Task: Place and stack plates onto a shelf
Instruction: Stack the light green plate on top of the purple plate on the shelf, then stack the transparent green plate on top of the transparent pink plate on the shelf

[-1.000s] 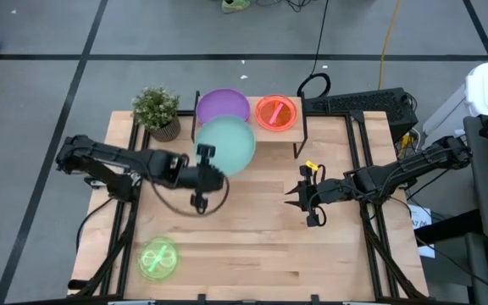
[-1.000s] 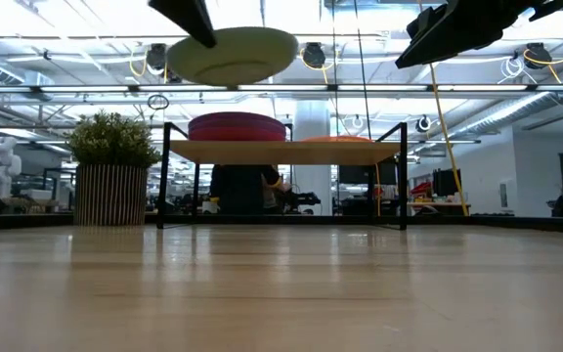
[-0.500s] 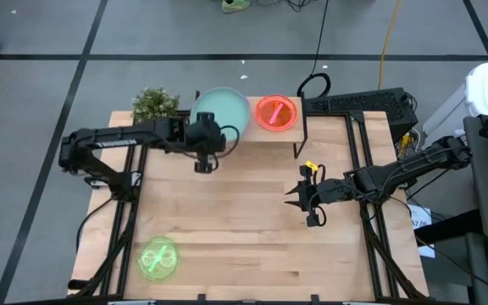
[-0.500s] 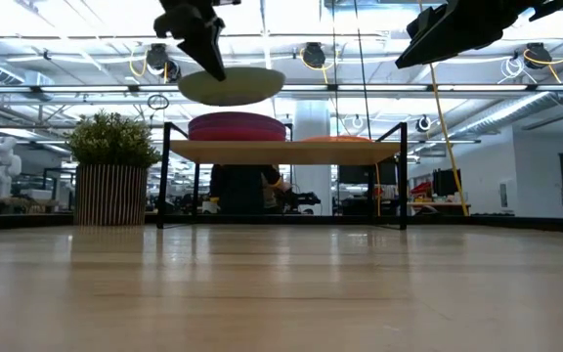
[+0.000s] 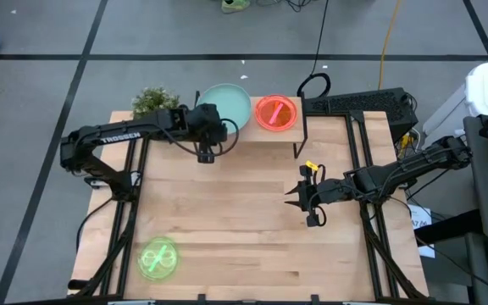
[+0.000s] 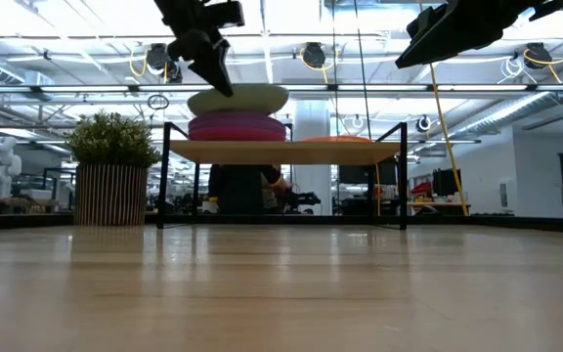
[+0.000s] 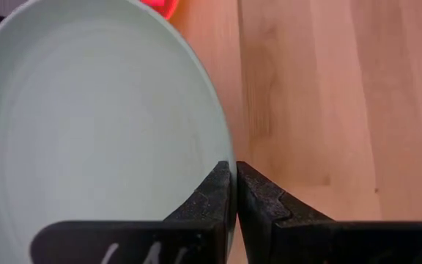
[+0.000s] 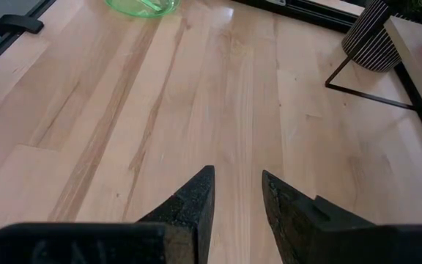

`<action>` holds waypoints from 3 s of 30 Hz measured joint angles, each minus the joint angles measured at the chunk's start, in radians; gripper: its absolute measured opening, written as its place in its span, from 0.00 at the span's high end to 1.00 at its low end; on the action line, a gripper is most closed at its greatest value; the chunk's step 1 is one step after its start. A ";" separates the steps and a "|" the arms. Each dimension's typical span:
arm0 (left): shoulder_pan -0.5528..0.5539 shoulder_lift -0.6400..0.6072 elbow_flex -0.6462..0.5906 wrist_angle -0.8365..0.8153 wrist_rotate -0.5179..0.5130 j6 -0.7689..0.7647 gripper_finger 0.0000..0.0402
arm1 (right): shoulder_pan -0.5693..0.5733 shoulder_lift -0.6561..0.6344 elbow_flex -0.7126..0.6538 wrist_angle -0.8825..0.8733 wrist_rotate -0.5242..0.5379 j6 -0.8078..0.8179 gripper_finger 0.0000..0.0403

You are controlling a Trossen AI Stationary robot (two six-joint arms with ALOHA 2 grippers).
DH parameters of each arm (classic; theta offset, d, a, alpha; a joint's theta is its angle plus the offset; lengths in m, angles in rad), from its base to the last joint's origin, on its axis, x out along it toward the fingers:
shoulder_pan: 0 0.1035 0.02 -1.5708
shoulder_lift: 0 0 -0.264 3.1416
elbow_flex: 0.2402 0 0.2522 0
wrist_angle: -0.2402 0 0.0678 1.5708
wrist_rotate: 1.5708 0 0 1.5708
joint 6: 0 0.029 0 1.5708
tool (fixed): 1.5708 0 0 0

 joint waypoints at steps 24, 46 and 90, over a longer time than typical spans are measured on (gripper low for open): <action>0.045 0.000 -0.009 0.001 -0.001 -0.018 0.94 | 0.000 0.000 0.000 0.000 0.000 0.001 0.75; 0.058 0.003 -0.009 0.012 -0.002 -0.050 0.85 | 0.000 0.000 0.000 0.000 0.000 0.001 0.75; -0.391 -0.063 -0.009 -0.209 -0.096 -0.507 0.76 | 0.019 0.000 0.000 -0.016 -0.002 0.037 0.75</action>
